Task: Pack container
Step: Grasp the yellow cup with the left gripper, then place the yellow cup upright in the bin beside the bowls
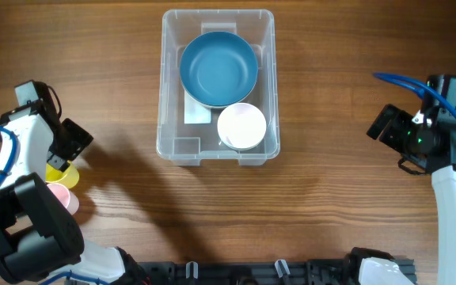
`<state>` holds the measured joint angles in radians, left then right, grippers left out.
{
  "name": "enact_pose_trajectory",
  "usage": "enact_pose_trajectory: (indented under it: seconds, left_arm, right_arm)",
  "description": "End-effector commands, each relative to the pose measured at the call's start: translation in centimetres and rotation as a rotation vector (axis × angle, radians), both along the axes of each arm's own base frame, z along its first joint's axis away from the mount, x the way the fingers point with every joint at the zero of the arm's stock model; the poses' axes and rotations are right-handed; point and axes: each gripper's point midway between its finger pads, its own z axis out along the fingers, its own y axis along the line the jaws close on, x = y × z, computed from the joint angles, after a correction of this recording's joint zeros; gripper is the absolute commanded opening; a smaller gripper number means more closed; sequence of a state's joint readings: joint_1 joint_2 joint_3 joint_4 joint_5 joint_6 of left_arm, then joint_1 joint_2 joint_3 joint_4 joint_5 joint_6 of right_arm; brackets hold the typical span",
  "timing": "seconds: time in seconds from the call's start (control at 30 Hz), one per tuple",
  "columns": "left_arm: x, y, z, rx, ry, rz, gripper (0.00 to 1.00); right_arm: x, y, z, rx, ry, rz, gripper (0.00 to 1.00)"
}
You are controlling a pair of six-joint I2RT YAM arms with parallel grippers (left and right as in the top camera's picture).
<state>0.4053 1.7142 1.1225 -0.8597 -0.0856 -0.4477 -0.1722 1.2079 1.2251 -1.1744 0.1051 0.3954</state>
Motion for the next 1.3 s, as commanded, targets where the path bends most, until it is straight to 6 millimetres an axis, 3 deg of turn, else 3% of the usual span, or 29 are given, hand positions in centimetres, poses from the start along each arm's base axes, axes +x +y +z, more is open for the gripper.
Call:
enact_pose_trajectory:
  seconds: [0.0, 0.03, 0.1, 0.23, 0.33, 0.47, 0.53, 0.63, 0.7, 0.77, 0.83, 0.87, 0.9, 0.97, 1.07, 1.27]
  left_arm:
    - [-0.6, 0.3, -0.2, 0.01, 0.022, 0.01, 0.45]
    - [-0.6, 0.3, -0.2, 0.009, 0.023, 0.01, 0.43]
    - [-0.6, 0.3, -0.2, 0.009, 0.023, 0.01, 0.28]
    - [-0.7, 0.3, -0.2, 0.008, 0.025, 0.01, 0.19]
    - [-0.7, 0.3, -0.2, 0.008, 0.025, 0.01, 0.06]
    - [-0.6, 0.3, -0.1, 0.009, 0.021, 0.01, 0.04]
    - [0.2, 0.1, 1.4, 0.018, -0.001, -0.005, 0.04]
    - [2.6, -1.6, 6.6, 0.049, -0.082, -0.075, 0.04]
    - [4.6, -5.4, 13.1, 0.071, -0.172, -0.197, 0.04]
    - [5.7, -10.0, 17.5, 0.075, -0.239, -0.329, 0.04]
    - [6.5, -17.3, 21.9, 0.062, -0.34, -0.531, 0.04]
    - [6.6, -21.6, 23.3, 0.046, -0.398, -0.644, 0.04]
    - [6.5, -24.3, 23.6, 0.033, -0.427, -0.713, 0.04]
    - [5.8, -28.5, 22.8, 0.01, -0.417, -0.815, 0.04]
    - [5.2, -31.5, 19.4, -0.007, -0.307, -0.874, 0.04]
    - [5.1, -31.4, 11.3, 0.009, -0.013, -0.851, 0.04]
  right_arm:
    - [-0.1, 0.1, -0.1, 0.005, 0.004, 0.01, 1.0]
    - [-0.1, 0.1, -0.1, 0.005, 0.004, 0.01, 1.0]
    - [-0.1, 0.1, -0.1, 0.005, 0.004, 0.01, 1.0]
    - [-0.1, 0.1, -0.1, 0.005, 0.004, 0.01, 1.0]
    - [-0.1, 0.1, -0.1, 0.005, 0.004, 0.01, 1.0]
    - [-0.1, 0.1, -0.1, 0.004, 0.003, 0.01, 1.0]
    - [0.0, 0.1, -0.1, 0.004, 0.003, 0.01, 1.0]
    - [-0.1, 0.1, -0.1, 0.005, 0.003, 0.01, 1.0]
    - [0.0, 0.1, -0.1, 0.005, 0.003, 0.01, 1.0]
    - [0.0, 0.1, -0.1, 0.005, 0.002, 0.01, 1.0]
    - [0.0, 0.1, -0.1, 0.005, 0.003, 0.01, 1.0]
    - [0.0, 0.1, -0.1, 0.005, 0.003, 0.01, 1.0]
    - [0.0, 0.1, -0.1, 0.005, 0.003, 0.01, 1.0]
    - [0.0, 0.1, -0.1, 0.005, 0.003, 0.01, 1.0]
    - [-0.1, 0.1, -0.1, 0.005, 0.003, 0.01, 1.0]
    - [-0.1, 0.2, -0.1, 0.012, 0.003, 0.014, 1.0]
